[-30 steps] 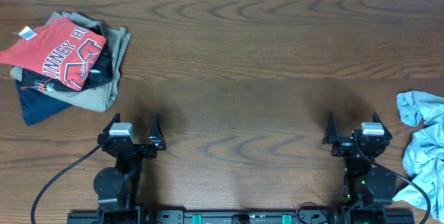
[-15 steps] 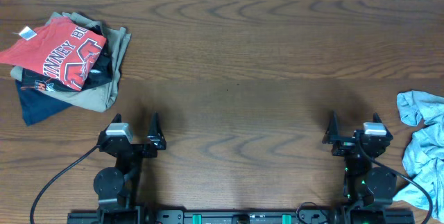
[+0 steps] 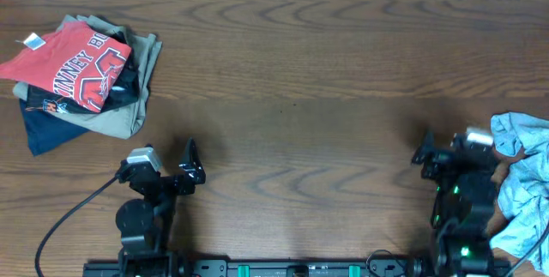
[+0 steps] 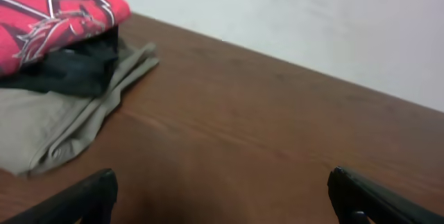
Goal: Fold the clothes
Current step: 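Reach the right gripper to the crumpled light-blue t-shirt and grasp it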
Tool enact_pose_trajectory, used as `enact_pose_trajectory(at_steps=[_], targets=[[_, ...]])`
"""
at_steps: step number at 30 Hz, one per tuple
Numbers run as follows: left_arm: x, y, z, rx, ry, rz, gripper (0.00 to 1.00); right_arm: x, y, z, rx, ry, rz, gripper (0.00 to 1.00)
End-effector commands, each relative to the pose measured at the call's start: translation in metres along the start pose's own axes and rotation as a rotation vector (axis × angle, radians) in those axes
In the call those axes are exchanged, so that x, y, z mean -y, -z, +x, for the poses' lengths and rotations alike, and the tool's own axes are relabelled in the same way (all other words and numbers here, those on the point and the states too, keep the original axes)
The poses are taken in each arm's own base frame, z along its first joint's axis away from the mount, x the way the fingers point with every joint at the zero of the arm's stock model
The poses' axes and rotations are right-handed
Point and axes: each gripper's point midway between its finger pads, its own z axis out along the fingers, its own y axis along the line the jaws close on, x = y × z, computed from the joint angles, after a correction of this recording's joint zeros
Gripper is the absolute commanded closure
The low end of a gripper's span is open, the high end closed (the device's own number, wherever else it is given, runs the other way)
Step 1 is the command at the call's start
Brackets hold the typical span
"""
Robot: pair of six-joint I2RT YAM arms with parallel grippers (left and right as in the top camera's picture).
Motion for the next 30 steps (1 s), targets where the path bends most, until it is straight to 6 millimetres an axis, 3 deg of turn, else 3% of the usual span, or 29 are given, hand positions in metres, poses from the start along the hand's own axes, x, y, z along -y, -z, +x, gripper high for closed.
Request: enact_pose_trajectory(at_steps=[1, 11, 15, 20, 24, 30], targets=[[0.005, -0.001, -0.019, -0.006, 0.001, -0.012, 0.02, 0.012, -0.017, -0.019, -0.059, 0.028, 0.072, 0.01], [0.007, -0.038, -0.035, -0.202, 0.025, -0.072, 0.02, 0.025, -0.081, -0.026, -0.317, 0.015, 0.086, 0.01], [0.008, -0.059, -0.045, -0.269, 0.033, -0.091, 0.02, 0.029, -0.092, -0.018, -0.365, -0.002, 0.076, 0.01], [0.006, -0.079, -0.046, -0.362, 0.029, -0.119, 0.02, 0.027, -0.091, -0.010, -0.393, -0.007, 0.058, 0.01], [0.004, -0.089, -0.045, -0.403, -0.031, -0.118, 0.02, 0.066, -0.085, 0.014, -0.479, -0.038, 0.249, 0.04], [0.004, -0.090, -0.044, -0.410, -0.077, -0.110, 0.02, 0.117, -0.077, 0.071, -0.651, -0.238, 0.448, 0.04]])
